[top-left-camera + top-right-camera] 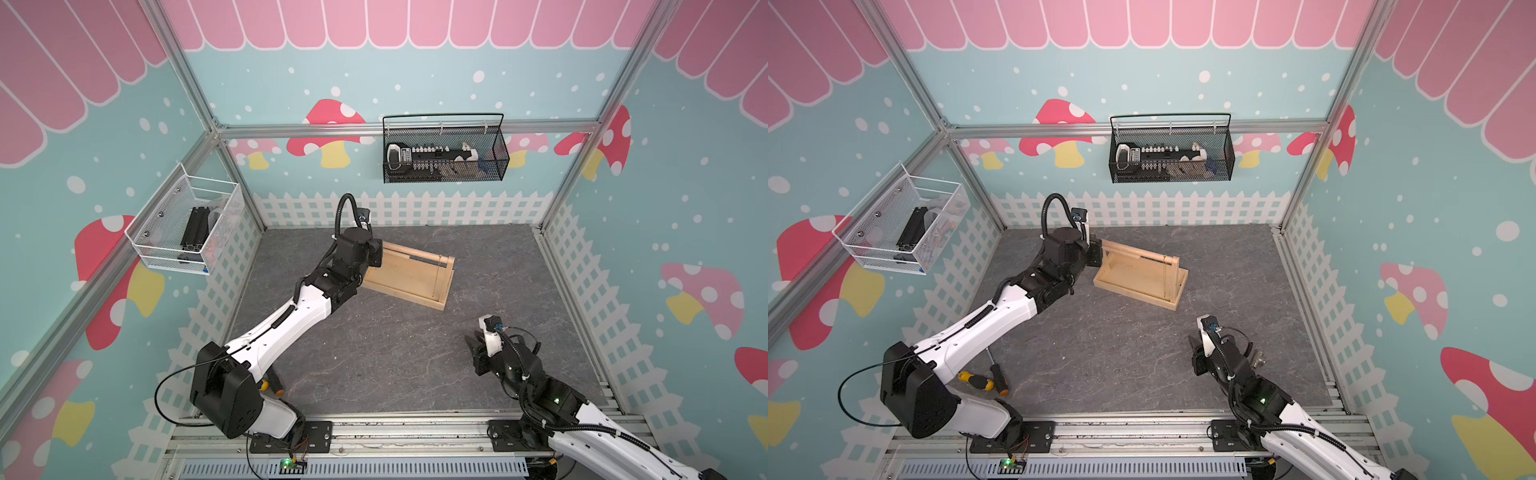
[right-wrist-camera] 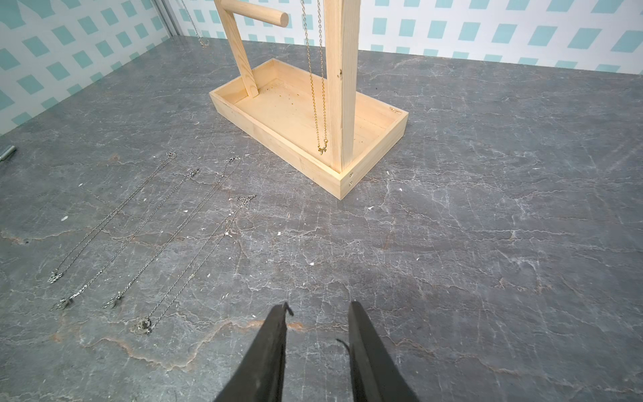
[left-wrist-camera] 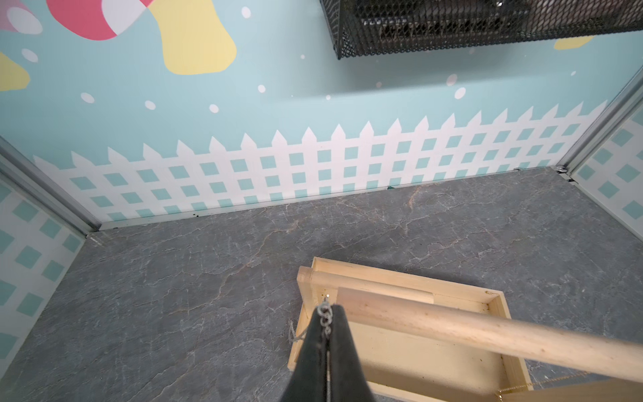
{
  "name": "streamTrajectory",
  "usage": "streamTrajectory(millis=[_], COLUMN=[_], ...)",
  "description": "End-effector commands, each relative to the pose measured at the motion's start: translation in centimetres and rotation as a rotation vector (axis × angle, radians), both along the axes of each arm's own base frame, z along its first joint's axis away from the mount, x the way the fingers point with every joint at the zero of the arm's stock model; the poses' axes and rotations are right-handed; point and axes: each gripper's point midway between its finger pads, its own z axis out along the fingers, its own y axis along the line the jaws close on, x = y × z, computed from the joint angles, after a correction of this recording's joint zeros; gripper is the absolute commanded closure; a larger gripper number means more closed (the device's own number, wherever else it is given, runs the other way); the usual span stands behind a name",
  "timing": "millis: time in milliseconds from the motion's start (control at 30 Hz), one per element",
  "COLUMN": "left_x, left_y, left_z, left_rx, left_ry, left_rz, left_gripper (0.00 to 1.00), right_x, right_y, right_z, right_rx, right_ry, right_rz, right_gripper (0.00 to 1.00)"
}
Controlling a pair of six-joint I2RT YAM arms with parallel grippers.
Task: Take the necklace off the jewelry display stand
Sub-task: Take off the necklace from the stand, then place the necklace at the center of the board.
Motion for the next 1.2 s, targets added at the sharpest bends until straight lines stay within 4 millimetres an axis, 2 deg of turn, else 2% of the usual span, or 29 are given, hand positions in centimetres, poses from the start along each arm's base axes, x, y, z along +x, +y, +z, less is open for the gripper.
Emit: streamTrajectory(millis=[0, 233, 333, 433, 633, 867, 1167], left_x=[-0.8, -3.7, -5.9, -8.8, -15.3, -20.4, -24.7], left_y=[1.3, 0.9, -1.1, -4.2, -9.9, -13.2, -16.9], left_z=[0.1, 0.5, 0.9, 1.3, 2.2, 2.0, -0.4], left_rx=[0.034, -0.064, -0.156, -0.233, -0.265, -0.346, -0.349], left_ry=[0.009, 0.031, 0.059, 0.101, 0.154, 0.209, 0.291], left_rz=[0.031, -0.047, -0.191, -0.364, -0.641, -0.821, -0.937], left_gripper=[1.00, 1.00, 1.00, 1.00, 1.00, 1.00, 1.00], right_x=[0.0, 0.0, 0.0, 0.0, 0.1, 0.2, 0.2], right_y=[-0.3, -0.4, -0.4, -0.5, -0.7, -1.0, -1.8], right_z=[-0.3, -0.3, -0.3, -0.3, -0.3, -0.3, 0.0], right_rx=[-0.004, -0.005, -0.008, -0.007, -0.009, -0.014, -0.002], right_ry=[0.001, -0.001, -0.002, -0.003, -0.004, -0.003, -0.020], right_rz=[-0.008, -0.015, -0.017, -0.020, -0.028, -0.046, -0.086], right_gripper=[0.68, 0.68, 0.68, 0.68, 0.68, 0.68, 0.68])
